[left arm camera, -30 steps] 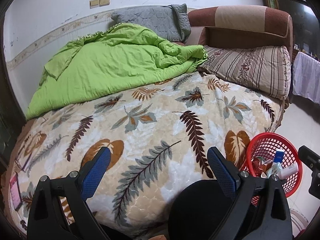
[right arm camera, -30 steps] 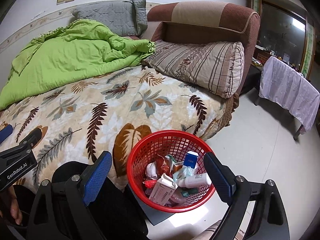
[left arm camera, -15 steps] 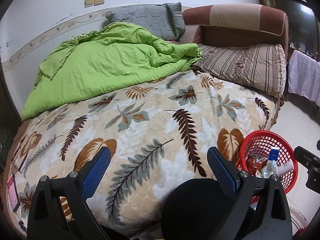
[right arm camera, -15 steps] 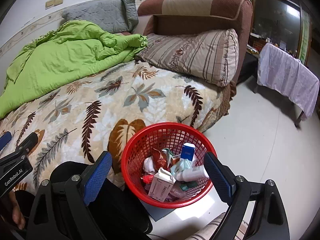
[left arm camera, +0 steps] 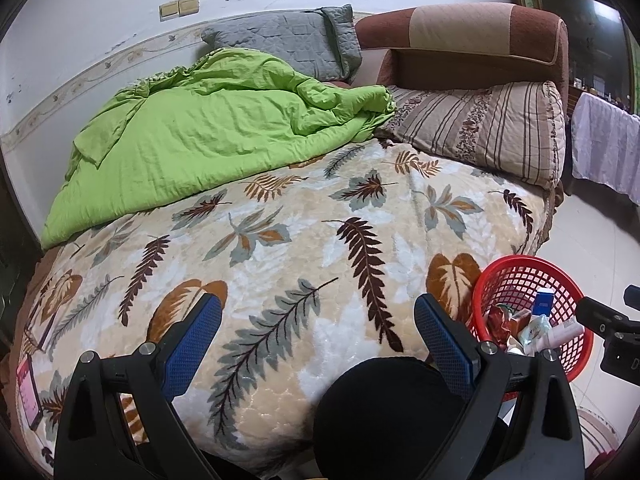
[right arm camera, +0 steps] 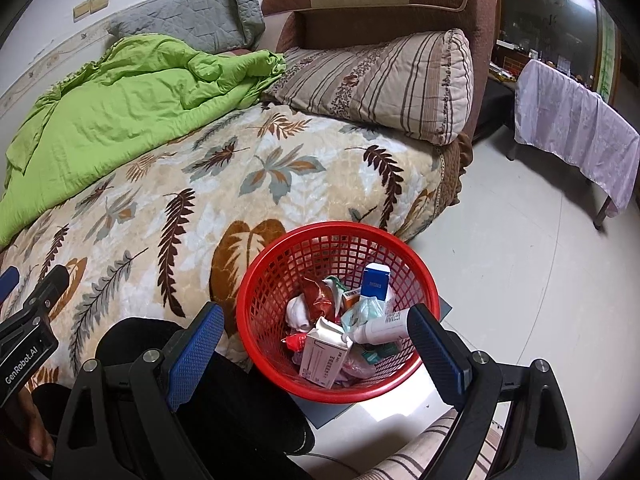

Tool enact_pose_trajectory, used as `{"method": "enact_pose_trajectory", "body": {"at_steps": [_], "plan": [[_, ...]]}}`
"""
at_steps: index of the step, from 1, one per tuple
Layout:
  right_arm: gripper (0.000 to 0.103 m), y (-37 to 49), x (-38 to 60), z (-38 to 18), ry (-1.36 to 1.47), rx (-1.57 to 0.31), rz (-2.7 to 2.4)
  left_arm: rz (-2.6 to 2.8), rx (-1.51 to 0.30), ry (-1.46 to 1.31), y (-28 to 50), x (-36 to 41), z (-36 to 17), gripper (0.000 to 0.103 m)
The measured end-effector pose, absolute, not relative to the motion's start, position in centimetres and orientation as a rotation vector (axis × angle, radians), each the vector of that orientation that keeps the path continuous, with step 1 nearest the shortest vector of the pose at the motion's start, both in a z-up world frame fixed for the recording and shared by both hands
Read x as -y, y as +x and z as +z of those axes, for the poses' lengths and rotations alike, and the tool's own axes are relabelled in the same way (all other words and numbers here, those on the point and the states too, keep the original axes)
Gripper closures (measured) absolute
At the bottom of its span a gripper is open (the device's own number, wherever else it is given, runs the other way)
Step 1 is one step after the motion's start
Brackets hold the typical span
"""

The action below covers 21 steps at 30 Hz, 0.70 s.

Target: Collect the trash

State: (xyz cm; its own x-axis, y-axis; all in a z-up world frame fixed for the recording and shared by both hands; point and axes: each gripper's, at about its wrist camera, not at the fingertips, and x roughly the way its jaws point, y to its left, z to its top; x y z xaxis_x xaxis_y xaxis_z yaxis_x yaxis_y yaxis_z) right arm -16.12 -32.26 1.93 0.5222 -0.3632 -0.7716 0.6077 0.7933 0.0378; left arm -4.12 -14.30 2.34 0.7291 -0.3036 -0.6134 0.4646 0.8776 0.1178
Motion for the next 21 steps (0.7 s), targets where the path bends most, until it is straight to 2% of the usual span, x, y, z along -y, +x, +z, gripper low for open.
{"method": "enact_pose_trajectory", "body": {"at_steps": [21], "plan": [[0.008,-15.21,32.06,1.53,0.303,-0.848,-0.584,-0.449,-0.665,0.260,-3.35,14.02,1.71,0.007]]}}
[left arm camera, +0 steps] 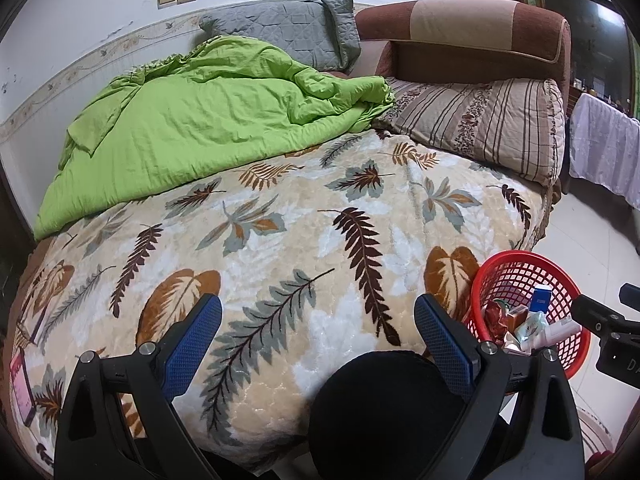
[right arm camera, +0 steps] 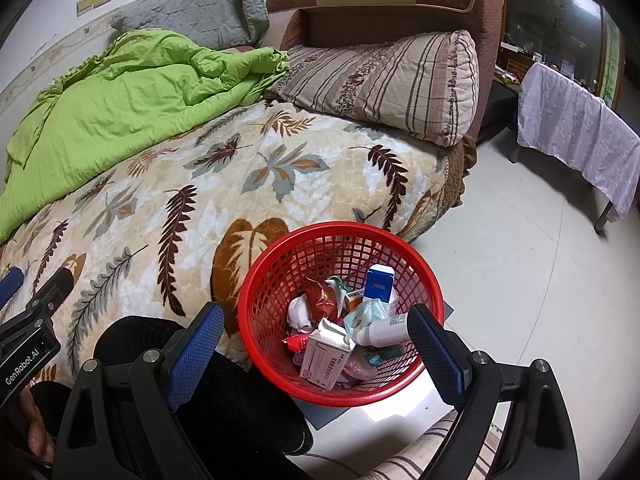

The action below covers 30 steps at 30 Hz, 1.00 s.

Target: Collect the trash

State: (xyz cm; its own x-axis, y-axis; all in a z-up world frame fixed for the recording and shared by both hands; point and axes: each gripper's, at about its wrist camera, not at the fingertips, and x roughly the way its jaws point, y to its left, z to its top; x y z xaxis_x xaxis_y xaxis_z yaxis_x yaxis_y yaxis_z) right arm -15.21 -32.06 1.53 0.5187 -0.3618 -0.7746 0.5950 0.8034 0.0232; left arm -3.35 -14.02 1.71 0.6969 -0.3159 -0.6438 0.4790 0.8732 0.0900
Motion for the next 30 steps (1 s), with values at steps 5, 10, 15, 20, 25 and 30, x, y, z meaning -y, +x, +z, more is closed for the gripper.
{"method": "enact_pose_trajectory", "body": {"at_steps": [5,10,15,20,25,30], "plan": [[0.008,-14.9,32.0,1.6,0.286,-0.850,-0.582,-0.447,-0.666,0.258,-3.4,14.1,1.7,0.007],[0.008,-14.3,31.6,1.7,0.257,-0.846,-0.576,-0.444,-0.669,0.249,-3.0,13.7,1.5,0.007],[0.008,-13.6,31.2,1.7,0.228,-0.853,-0.564,-0.440,-0.670,0.248,-2.7,13.4,1.2,0.007],[0.008,-13.4,31.2,1.7,0.227,-0.858,-0.563,-0.444,-0.677,0.246,-2.6,13.4,1.1,0.007],[0.008,-13.0,31.3,1.6,0.224,-0.864,-0.558,-0.448,-0.684,0.251,-2.2,13.6,0.8,0.007],[0.008,-11.6,31.2,1.9,0.178,-0.846,-0.528,-0.436,-0.694,0.247,-1.7,13.2,0.7,0.007]]}}
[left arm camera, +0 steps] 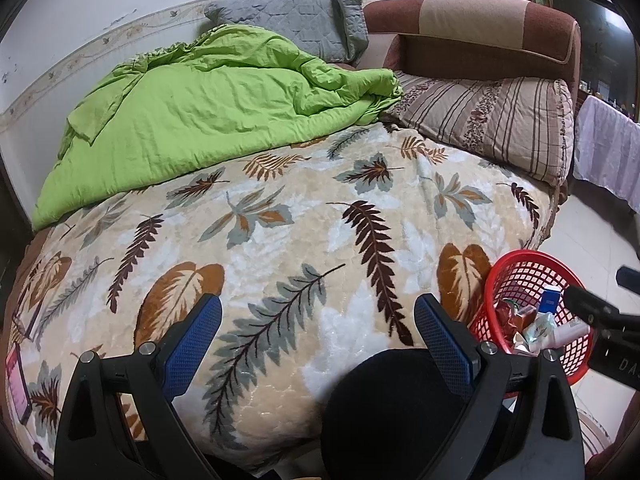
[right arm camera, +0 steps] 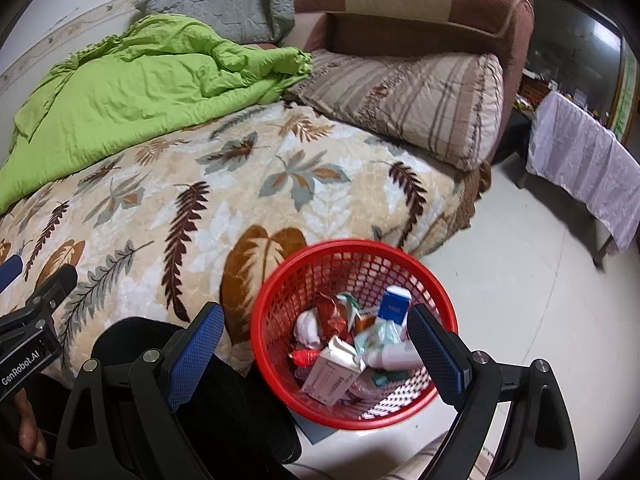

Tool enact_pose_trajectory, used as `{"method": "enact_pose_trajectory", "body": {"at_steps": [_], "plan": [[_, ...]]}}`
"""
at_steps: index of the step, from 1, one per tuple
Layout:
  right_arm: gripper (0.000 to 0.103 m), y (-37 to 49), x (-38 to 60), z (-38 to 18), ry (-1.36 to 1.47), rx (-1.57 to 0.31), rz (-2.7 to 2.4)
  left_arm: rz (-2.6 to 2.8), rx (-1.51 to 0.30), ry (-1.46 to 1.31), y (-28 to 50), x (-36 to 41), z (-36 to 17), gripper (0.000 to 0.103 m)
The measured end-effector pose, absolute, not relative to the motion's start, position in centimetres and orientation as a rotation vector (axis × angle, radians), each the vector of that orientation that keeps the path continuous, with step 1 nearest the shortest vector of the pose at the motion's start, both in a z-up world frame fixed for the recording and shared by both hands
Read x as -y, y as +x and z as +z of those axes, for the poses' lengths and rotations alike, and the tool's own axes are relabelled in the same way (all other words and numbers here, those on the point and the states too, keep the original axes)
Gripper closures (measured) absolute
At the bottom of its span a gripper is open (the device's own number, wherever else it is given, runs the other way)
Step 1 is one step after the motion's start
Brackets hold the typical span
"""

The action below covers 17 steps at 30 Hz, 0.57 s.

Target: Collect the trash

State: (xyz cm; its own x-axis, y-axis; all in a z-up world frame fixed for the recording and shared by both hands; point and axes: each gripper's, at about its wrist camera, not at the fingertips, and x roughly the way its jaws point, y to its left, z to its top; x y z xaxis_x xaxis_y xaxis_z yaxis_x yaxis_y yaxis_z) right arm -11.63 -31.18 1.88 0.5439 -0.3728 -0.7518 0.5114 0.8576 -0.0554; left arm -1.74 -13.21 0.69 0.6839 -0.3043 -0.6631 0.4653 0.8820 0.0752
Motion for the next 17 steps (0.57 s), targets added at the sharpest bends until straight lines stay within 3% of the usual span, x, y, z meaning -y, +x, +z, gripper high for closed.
{"method": "enact_pose_trajectory", "body": {"at_steps": [9,17], "plan": [[0.008,-2.0,29.4,0.7,0.080,-0.924,-0.306,-0.264,-0.753,0.193,3.2,8.2,-0.3,0.007],[0.008,10.0,23.4,-4.2,-0.028,-0.986,-0.113,-0.073,-0.878,0.092,9.6,2.5,-3.3,0.007]]}}
